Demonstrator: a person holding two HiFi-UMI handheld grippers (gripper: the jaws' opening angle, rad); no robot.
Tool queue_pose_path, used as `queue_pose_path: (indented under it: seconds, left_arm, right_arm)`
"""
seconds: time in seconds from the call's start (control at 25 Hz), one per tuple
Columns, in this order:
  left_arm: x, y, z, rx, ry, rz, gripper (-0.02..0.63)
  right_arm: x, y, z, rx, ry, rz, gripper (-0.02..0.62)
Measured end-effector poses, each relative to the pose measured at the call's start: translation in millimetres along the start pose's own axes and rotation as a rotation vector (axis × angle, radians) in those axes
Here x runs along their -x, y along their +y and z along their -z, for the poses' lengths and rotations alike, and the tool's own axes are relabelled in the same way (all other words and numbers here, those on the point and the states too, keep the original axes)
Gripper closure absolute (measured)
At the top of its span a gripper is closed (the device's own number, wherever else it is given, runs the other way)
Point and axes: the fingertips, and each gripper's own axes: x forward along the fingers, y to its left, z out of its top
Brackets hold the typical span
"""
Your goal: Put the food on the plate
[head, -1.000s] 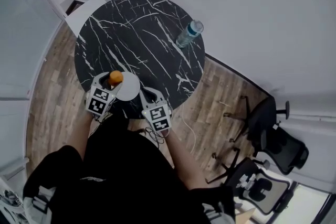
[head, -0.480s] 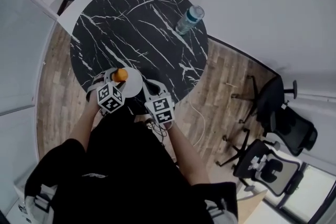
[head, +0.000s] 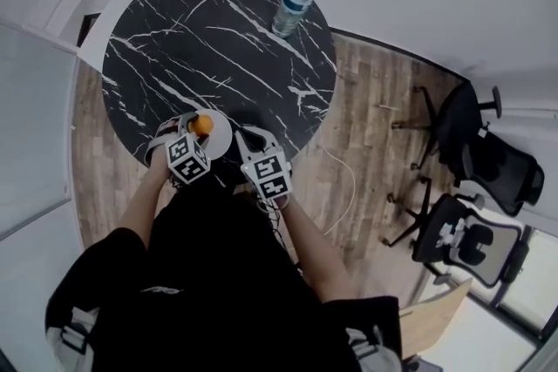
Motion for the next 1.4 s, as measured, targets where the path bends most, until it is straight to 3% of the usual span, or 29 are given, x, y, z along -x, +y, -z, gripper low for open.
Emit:
queue_pose_path:
  seconds: [0.48, 0.6, 0.8, 1.4]
  left_arm:
    - [-11.2, -10.2, -16.4, -0.081, 0.017, 0.014, 0.345]
    - [-5.5, -14.2, -19.5, -0.026, -0.006, 0.035, 0.347]
    - [2.3, -20.4, -22.8, 0.149, -0.061, 0.121, 0.364]
    - [10.9, -32.6, -18.3, 0.172, -0.065, 0.098, 0.364]
  right_arm:
    - [17.3, -6.8, 20.5, -0.049, 0.0, 0.04, 0.592]
    - [20.0, -6.6, 20.0, -0.051, -0.006, 0.039, 0.592]
    - [21.3, -2.5, 20.4, -0.04, -0.01, 0.028, 0.592]
    - [25.1, 8.8, 20.7, -0.023, -0.006, -0.002, 0.592]
